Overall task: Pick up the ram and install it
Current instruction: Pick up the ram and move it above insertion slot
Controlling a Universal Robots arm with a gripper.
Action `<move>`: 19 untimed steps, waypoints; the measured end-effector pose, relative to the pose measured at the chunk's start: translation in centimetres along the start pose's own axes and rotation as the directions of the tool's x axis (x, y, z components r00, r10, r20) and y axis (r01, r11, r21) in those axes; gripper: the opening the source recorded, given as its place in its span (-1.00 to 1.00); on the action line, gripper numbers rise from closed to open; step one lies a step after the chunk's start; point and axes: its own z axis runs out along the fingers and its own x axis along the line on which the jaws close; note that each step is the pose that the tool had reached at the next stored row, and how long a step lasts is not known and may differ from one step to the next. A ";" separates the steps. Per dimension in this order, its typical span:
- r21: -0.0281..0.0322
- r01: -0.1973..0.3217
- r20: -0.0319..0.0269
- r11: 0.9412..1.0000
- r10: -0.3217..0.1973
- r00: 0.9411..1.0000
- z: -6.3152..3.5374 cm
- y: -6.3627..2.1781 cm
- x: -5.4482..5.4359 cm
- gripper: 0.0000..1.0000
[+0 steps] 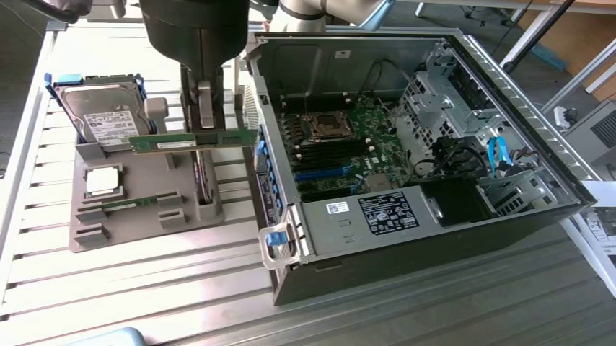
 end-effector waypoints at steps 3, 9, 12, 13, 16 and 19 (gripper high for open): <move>-0.001 0.013 0.000 1.000 -0.013 1.000 0.04 -0.43 0.0 -0.73; -0.003 0.041 -0.001 0.999 -0.041 0.999 0.09 -1.36 0.0 -0.73; -0.004 0.053 -0.002 0.999 -0.053 0.999 0.10 -1.90 0.0 -0.73; -0.004 0.055 -0.002 0.998 -0.055 0.998 0.11 -2.15 0.0 -0.73; -0.005 0.060 -0.002 0.998 -0.060 0.998 0.10 -2.86 0.0 -0.73; -0.007 0.067 -0.002 0.998 -0.067 0.998 0.11 -3.64 0.0 -0.73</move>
